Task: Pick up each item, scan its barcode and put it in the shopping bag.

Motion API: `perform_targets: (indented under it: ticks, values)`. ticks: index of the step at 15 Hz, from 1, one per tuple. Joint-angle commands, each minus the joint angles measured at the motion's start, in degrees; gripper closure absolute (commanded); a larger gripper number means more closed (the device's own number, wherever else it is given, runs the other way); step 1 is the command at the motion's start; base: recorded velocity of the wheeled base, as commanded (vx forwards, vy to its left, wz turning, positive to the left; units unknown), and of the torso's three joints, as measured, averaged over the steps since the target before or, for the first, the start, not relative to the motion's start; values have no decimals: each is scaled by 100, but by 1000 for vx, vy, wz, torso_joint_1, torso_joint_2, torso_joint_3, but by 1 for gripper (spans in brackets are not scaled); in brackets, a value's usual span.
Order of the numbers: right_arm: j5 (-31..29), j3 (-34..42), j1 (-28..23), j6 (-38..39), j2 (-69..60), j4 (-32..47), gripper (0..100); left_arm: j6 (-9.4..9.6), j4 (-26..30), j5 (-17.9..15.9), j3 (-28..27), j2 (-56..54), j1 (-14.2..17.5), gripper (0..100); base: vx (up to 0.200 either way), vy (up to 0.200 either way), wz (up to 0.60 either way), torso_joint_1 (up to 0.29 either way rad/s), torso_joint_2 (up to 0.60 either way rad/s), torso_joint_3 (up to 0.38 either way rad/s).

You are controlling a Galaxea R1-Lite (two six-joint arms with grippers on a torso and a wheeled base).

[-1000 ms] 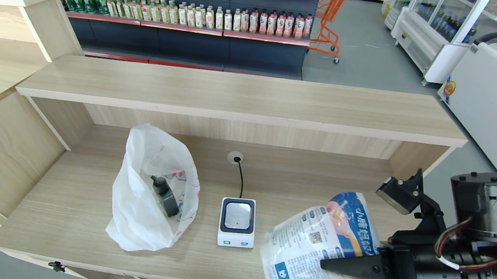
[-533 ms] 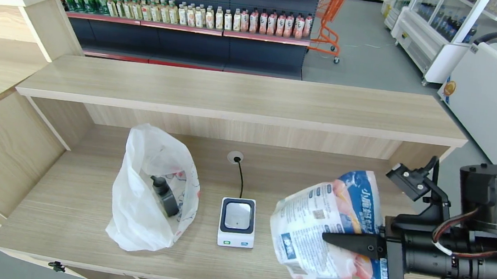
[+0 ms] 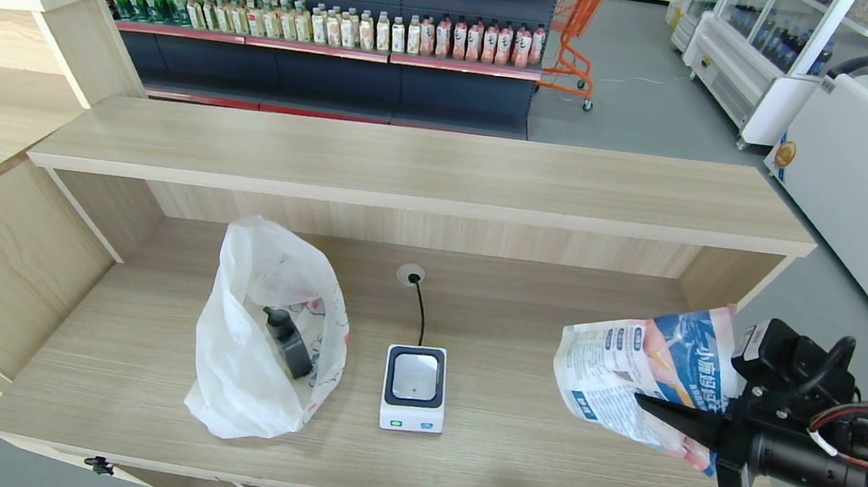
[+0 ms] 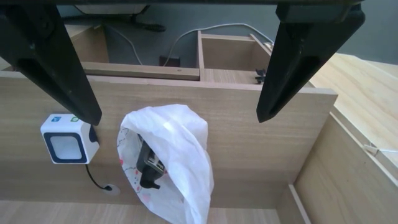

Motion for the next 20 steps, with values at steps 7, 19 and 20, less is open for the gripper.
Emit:
perform_targets:
  ticks: [7,19,20]
  values:
    - [-101,131,59,260,-127,-31,100,11,0,1,0,-2,0,0,0,29,0,0,0,0]
    - [-30,-71,-390,568,726,-382,100,28,0,1,0,-2,0,0,0,183,0,4,2,3]
    - [-22,-167,-398,497,1007,-620,100,19,0,1,0,-2,0,0,0,0,0,0,0,0]
